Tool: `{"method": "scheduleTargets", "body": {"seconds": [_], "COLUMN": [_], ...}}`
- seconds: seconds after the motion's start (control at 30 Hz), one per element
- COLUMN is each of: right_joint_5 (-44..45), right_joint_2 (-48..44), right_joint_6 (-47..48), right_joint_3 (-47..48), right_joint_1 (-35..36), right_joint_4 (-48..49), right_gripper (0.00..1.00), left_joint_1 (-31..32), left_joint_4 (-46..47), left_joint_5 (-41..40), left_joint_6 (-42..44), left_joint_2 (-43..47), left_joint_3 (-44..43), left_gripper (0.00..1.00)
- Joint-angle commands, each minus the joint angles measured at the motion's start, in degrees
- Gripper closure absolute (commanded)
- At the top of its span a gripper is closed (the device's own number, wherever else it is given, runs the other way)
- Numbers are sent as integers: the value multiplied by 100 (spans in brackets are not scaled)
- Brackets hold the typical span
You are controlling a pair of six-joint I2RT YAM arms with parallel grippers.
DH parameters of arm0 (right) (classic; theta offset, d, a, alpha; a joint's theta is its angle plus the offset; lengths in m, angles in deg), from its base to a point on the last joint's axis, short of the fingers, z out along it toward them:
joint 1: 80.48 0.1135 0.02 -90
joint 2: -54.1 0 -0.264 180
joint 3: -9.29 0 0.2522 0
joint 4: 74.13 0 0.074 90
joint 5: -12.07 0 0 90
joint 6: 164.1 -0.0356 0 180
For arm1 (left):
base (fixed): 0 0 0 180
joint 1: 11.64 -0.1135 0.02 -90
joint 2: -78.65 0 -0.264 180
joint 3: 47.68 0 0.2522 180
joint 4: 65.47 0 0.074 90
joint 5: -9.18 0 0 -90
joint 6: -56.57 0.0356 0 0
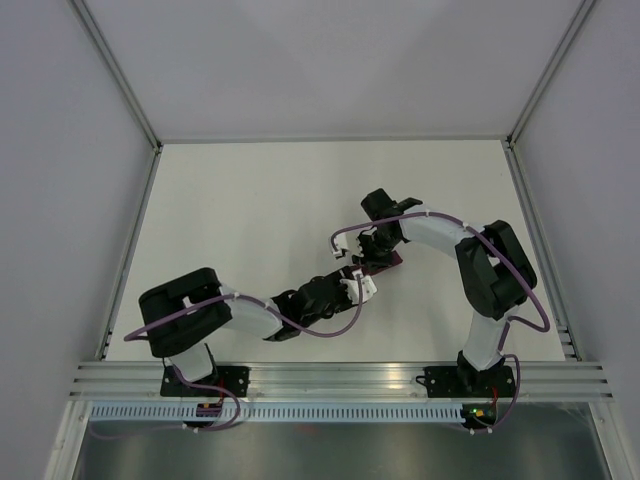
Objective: Fold the napkin, place the utensils inside, and roll it up
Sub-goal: Roll the napkin with the utensil
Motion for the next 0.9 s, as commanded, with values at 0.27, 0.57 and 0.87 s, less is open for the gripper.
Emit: {"method": "scheduleTargets", "body": {"seconds": [0.27, 0.57, 0.87], "right_joint_5": [167, 167, 114], "right_joint_2": [521, 565, 591], "right_joint_6": [-63, -46, -55], "right_joint_3": [-107, -81, 42], "right_joint_1": [-33, -60, -68], "right_joint_4": [-173, -217, -366], "right_gripper": [82, 82, 82], "left_joint_1": [-39, -347, -435], "left_joint_4": [240, -68, -805], "left_joint_5": [-52, 9, 246], "left_joint_6": [801, 344, 185], "left_joint_2": [-947, -1123, -1299], "left_joint_3": [-571, -685, -975], "left_gripper": [45, 46, 53]}}
